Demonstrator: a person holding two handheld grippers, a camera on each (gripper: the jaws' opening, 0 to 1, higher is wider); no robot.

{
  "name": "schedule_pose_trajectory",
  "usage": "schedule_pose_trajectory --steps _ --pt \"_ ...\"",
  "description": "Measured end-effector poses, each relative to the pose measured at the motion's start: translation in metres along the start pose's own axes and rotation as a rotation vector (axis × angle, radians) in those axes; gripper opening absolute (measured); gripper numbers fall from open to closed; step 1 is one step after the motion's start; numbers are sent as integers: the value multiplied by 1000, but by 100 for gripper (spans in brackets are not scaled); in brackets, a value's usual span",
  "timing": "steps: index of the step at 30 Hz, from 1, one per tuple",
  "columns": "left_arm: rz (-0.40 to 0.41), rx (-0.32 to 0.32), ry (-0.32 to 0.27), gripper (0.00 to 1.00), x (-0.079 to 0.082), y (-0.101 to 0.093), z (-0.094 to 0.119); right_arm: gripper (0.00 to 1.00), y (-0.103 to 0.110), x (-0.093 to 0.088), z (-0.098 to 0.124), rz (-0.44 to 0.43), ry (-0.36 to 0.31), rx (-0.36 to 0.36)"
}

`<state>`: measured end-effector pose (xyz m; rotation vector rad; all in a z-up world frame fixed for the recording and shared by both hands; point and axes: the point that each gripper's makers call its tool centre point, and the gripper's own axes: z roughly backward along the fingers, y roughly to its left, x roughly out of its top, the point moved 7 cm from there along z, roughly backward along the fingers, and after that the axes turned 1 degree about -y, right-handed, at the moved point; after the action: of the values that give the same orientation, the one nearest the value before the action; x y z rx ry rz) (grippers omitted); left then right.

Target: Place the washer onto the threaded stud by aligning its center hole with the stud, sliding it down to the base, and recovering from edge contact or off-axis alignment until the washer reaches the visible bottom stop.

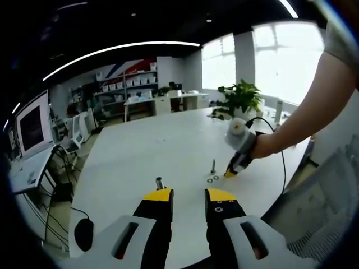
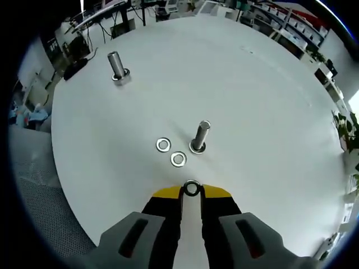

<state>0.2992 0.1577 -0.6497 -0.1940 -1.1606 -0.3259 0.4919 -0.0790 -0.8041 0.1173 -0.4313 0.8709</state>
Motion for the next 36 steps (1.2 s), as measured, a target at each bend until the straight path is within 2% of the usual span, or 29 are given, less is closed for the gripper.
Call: schedule_pose_trajectory --steps 21,36 --pt "1 -15 -7 20 1 -2 0 14 -8 24 26 3 -73 -30" --pt "2 -12 -15 20 2 -1 1 14 -9 49 39 6 -151 -30"
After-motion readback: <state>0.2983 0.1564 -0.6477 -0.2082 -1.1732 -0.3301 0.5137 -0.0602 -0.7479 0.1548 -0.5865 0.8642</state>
